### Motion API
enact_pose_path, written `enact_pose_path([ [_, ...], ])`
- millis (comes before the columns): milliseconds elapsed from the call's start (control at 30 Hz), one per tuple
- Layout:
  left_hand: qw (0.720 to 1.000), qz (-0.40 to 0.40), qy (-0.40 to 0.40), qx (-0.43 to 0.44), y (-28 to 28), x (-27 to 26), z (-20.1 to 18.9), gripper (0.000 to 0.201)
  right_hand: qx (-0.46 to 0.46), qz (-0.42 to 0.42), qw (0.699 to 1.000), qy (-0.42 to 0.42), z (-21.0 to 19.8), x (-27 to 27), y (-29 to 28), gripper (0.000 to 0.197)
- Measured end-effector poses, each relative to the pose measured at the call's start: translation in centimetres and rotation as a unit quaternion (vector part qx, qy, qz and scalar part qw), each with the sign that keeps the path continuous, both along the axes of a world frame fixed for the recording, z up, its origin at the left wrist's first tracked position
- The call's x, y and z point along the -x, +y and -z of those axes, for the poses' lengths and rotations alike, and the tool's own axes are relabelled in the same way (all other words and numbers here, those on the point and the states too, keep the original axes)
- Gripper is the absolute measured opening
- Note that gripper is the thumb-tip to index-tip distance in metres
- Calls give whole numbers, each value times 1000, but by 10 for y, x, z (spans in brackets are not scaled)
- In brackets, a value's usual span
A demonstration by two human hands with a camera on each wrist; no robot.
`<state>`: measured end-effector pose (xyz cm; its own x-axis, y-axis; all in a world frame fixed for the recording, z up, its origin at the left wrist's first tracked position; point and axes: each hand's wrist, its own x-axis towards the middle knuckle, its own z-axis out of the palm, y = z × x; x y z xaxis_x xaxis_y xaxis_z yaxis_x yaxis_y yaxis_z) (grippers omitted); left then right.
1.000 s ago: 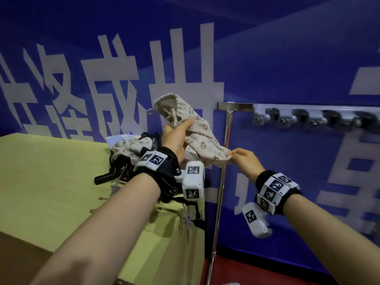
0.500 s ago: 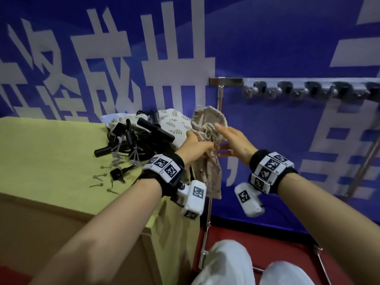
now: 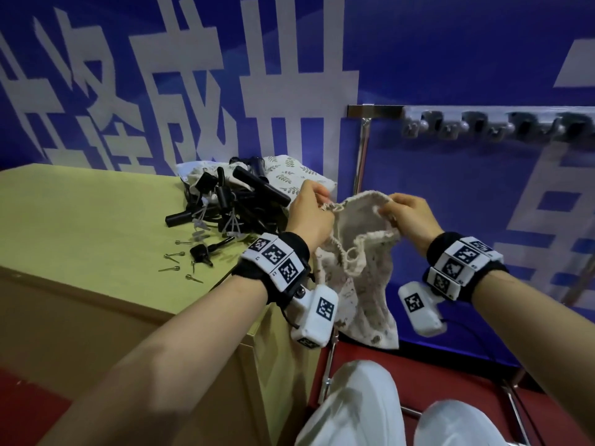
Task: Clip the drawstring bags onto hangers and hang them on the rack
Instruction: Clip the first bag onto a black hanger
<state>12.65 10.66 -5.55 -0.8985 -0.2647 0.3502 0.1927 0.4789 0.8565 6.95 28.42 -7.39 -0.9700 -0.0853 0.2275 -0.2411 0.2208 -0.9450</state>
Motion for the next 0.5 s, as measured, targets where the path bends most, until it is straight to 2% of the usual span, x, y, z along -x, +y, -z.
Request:
enact_pose_path([
  [67, 998, 6, 41, 48, -2, -9, -5, 36, 13, 33, 999, 9, 3, 5, 6, 4],
  [100, 996, 12, 47, 71, -4, -12, -5, 41, 20, 48, 999, 12, 5, 8, 8, 9],
  [200, 985, 38, 8, 165, -8, -17, -4, 44, 17, 59, 998, 15, 8, 11, 11, 27],
  [333, 933, 70, -97, 341, -6, -16, 13, 39, -56, 31, 998, 7, 6, 8, -2, 29],
  [433, 913, 78, -169, 362, -6, -16, 32, 36, -108, -31, 992, 55, -10, -4, -34, 26],
  [500, 924, 67, -184, 328, -13, -15, 43, 33, -139, -119, 978, 101, -25, -18, -67, 18],
])
